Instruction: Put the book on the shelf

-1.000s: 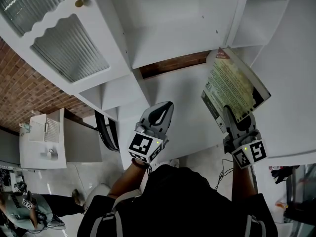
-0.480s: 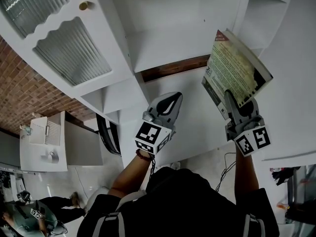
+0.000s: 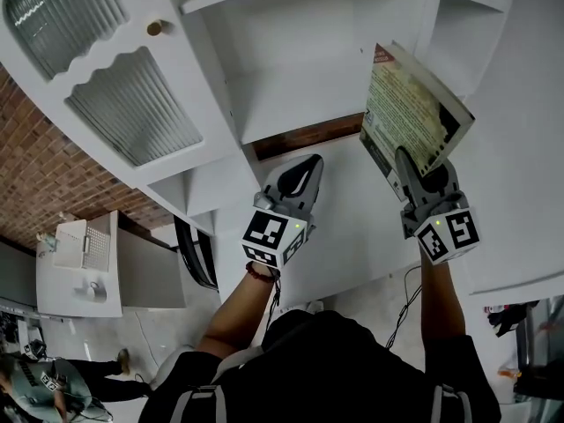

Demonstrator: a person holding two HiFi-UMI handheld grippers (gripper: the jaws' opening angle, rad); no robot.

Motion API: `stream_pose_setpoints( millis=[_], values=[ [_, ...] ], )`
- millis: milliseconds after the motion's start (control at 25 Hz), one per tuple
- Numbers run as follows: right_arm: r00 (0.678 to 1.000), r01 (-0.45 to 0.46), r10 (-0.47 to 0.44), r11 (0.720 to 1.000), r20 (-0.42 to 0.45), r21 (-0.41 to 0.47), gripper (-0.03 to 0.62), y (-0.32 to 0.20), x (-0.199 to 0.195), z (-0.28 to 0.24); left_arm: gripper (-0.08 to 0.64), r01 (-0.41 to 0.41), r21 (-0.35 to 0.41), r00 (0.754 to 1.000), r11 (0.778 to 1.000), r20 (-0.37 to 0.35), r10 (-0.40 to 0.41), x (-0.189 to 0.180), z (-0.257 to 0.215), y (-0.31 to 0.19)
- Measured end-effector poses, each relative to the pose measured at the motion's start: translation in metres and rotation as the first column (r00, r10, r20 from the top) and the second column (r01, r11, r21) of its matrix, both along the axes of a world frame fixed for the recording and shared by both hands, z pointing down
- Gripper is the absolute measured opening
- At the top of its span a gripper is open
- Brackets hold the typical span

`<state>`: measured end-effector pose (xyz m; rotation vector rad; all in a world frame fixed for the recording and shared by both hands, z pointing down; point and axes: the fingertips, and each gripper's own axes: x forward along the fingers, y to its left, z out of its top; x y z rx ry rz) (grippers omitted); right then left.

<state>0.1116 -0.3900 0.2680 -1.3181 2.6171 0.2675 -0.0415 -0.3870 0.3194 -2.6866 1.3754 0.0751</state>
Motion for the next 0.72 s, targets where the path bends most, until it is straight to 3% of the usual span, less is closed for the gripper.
stream_pose_setpoints(
  millis=[400, 720],
  values=[
    [1.000, -0.011, 0.011, 0.999, -0.011, 0.045, 0.166, -0.013, -0.005, -0.019, 0.018, -0.010, 0.032, 1.000, 0.999, 0.011, 0.010, 0.012, -0.009, -0.007],
    [1.000, -0.014, 0.014, 0.999, -0.008, 0.029, 0.166, -0.047, -0.017, -0.032, 0.018, -0.004, 0.050, 1.000, 0.999, 0.010, 0.004, 0.005, -0.025, -0.023]
  ],
)
